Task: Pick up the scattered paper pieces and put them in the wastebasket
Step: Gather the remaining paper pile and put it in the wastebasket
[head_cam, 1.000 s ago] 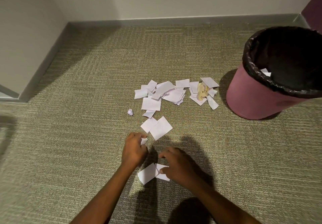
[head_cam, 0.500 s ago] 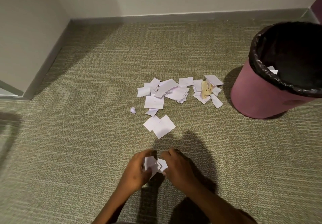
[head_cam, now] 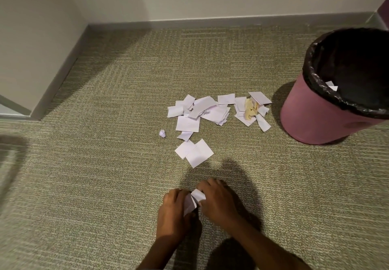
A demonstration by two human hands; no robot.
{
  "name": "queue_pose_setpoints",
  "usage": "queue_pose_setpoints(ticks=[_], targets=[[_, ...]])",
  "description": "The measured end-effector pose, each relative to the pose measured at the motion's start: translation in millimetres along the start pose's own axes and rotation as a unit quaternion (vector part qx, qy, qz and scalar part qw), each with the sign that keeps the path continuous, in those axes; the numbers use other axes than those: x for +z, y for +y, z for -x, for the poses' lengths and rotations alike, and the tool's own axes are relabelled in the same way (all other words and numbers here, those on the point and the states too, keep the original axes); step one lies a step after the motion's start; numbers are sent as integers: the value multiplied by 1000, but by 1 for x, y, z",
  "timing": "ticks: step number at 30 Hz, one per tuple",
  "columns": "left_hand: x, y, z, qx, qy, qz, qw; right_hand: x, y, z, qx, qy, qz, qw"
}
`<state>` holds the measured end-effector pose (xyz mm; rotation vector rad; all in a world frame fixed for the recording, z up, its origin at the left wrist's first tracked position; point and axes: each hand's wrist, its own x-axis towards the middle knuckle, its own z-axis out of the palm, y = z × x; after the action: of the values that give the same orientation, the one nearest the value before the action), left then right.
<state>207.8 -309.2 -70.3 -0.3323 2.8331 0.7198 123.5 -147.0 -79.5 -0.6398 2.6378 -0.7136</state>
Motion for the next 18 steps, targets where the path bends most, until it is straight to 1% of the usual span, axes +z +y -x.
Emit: queue_pose_setpoints(ticks=[5, 10, 12, 14, 16, 18], targets=[[4, -4, 0, 15, 12, -14, 1000, -12, 10, -16, 20, 34, 3, 999], [9, -6, -1, 9, 34, -20, 999, -33, 17, -54, -3, 79, 36, 996], [9, -4, -2, 4, 51, -3, 999, -39, 20, -72, -36, 92, 46, 994], [6, 1, -4, -26, 67, 30, 997, -43, 23, -86, -63, 88, 42, 993], [3, 5, -5, -49, 90, 57, 993, -45, 22, -95, -52, 67, 44, 995], [3, 7, -8, -46, 103, 57, 992, -44, 18, -101, -27, 60, 57, 996]])
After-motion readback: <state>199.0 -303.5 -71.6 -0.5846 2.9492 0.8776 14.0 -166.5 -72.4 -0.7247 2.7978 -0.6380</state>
